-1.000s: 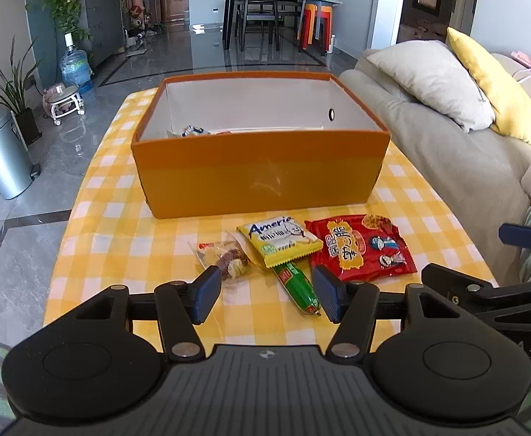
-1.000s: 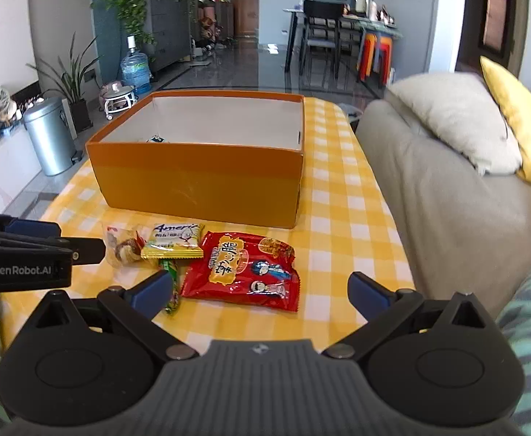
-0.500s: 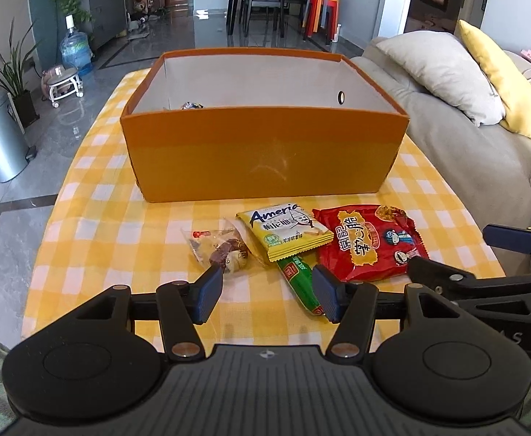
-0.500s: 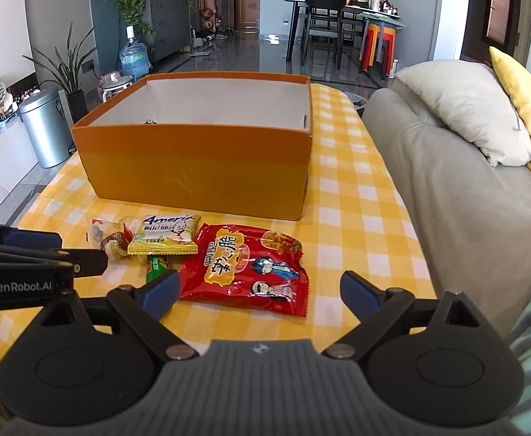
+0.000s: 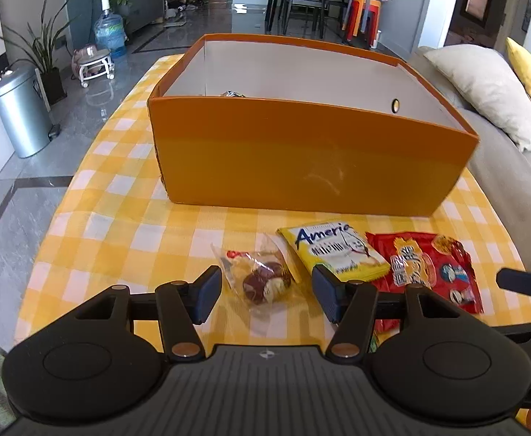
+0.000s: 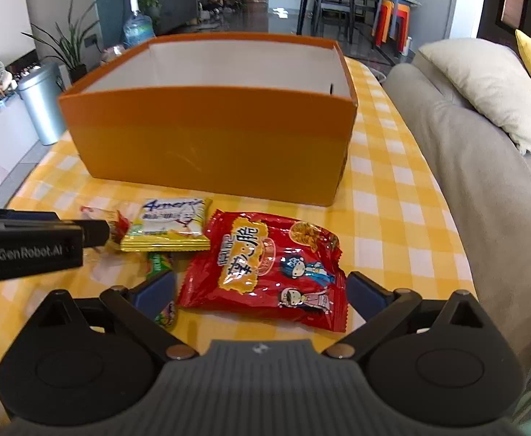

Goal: Organize snacks

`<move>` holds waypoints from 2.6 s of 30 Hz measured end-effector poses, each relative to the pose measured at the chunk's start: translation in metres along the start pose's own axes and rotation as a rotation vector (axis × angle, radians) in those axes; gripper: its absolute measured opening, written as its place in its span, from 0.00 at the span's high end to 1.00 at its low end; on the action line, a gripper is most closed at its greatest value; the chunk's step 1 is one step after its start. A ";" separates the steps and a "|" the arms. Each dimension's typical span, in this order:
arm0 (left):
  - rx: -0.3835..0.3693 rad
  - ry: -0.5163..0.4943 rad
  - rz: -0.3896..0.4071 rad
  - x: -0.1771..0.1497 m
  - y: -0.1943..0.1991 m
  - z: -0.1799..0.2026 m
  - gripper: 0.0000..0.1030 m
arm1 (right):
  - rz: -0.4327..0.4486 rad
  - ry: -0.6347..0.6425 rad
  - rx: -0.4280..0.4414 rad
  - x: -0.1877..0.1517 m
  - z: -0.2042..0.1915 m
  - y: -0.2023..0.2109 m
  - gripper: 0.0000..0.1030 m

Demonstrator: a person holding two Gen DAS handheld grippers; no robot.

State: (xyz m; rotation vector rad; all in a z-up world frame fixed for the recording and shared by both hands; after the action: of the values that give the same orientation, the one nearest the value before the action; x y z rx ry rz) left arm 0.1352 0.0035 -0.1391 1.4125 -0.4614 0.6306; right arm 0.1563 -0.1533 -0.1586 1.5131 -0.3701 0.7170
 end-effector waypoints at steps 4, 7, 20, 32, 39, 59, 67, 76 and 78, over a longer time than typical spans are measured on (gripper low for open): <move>0.011 0.015 -0.012 0.002 -0.008 -0.004 0.35 | -0.019 -0.017 -0.027 0.002 0.003 -0.012 0.04; 0.006 0.026 -0.021 0.003 -0.013 -0.006 0.35 | -0.038 -0.051 -0.022 0.004 0.006 -0.021 0.04; -0.012 0.028 -0.047 0.001 -0.028 -0.003 0.44 | -0.091 -0.053 -0.024 0.004 0.000 -0.047 0.04; -0.022 0.002 -0.058 -0.002 -0.032 0.003 0.52 | -0.072 0.033 -0.052 0.001 -0.006 -0.050 0.10; -0.034 0.008 -0.061 0.000 -0.030 0.000 0.55 | -0.058 0.040 -0.029 0.002 -0.006 -0.044 0.26; -0.029 -0.037 -0.079 -0.008 -0.007 0.002 0.55 | -0.222 0.081 -0.092 -0.030 0.024 -0.022 0.28; -0.021 -0.026 -0.097 -0.010 -0.008 -0.001 0.55 | -0.193 -0.028 -0.044 -0.024 0.032 -0.022 0.31; -0.024 -0.007 -0.100 -0.009 -0.011 -0.006 0.55 | -0.156 0.003 -0.129 -0.008 0.038 -0.045 0.52; -0.027 -0.001 -0.097 -0.007 -0.012 -0.007 0.55 | -0.140 -0.008 -0.124 -0.002 0.039 -0.051 0.54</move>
State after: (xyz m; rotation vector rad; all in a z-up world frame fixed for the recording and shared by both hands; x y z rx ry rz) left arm 0.1373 0.0087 -0.1537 1.4008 -0.3981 0.5436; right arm 0.1952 -0.1869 -0.1965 1.4103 -0.3059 0.5680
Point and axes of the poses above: each gripper's, at about its wrist camera, not at the fingertips, and y roughly against the way its jaws point, z to its right, x to its top, the point moved 5 cm from there along -y, roughly the way its jaws point, and after that the axes turned 4 degrees about -x, right-handed, at the moved point
